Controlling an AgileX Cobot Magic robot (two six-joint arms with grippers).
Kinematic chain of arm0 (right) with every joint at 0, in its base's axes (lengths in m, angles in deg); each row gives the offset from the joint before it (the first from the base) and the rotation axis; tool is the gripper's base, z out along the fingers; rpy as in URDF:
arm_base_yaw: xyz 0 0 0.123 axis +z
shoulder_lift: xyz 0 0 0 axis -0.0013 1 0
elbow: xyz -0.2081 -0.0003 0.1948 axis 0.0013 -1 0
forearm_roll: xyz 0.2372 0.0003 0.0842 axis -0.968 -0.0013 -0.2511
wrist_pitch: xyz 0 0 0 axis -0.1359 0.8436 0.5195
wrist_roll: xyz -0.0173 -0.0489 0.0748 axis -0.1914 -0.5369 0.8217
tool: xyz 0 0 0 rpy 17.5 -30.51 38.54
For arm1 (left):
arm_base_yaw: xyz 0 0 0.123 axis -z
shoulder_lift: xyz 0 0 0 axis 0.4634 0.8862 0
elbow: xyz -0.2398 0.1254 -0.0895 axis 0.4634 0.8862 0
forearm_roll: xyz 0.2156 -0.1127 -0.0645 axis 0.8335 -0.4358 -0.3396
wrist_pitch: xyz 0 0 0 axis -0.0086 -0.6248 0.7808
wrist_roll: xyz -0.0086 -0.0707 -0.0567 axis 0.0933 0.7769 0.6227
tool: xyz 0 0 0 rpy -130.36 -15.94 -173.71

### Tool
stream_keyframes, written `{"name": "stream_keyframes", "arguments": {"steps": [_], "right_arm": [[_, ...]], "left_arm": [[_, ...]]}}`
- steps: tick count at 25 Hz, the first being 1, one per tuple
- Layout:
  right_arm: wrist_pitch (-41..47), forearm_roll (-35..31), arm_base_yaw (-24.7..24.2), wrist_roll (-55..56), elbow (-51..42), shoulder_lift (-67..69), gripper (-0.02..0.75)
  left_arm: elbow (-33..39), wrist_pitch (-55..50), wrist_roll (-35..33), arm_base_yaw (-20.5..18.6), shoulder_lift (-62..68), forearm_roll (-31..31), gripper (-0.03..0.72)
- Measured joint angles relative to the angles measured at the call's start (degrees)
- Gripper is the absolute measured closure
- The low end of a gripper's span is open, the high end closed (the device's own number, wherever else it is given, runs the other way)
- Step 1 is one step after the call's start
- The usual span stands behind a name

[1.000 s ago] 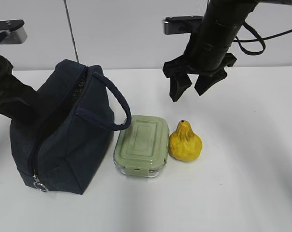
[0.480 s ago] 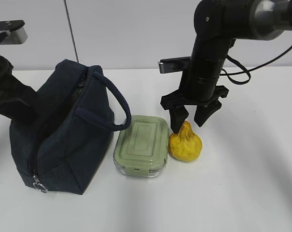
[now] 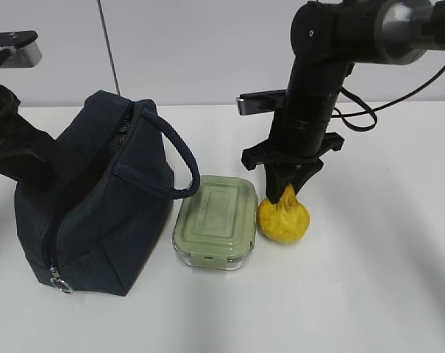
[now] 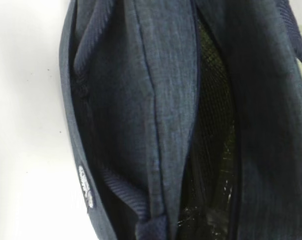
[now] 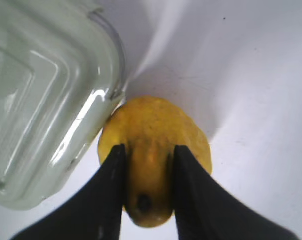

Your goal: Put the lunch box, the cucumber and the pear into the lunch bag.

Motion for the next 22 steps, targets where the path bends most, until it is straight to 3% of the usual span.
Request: {"name": "stream_keyframes", "arguments": {"steps": [5,9,12,17,22], "right_arm": [[-2.4,-3.9,0.0,-1.7,0.1,-8.5,0.535],[-10.3,-19.8,0.7,-13.7,0.2,-14.8,0.535],[-16.0,-32.3,3.9,-24.2,0.3,-15.8,0.535],[-24.7,-36.3,11.0,-31.8,0.3,-14.5,0.535],[-29.0,-35.6,15.1,-34.5,0.3,-10.2,0.537]], "left_arm": [[0.0,0.0,0.0,0.0,0.0,0.1,0.685],[0.0,0.0,0.0,0.0,0.0,0.1,0.685],[0.0,0.0,0.0,0.0,0.0,0.1,0.685],[0.0,0.0,0.0,0.0,0.0,0.1,0.685],[0.0,0.0,0.0,0.0,0.0,0.1,0.685]]}}
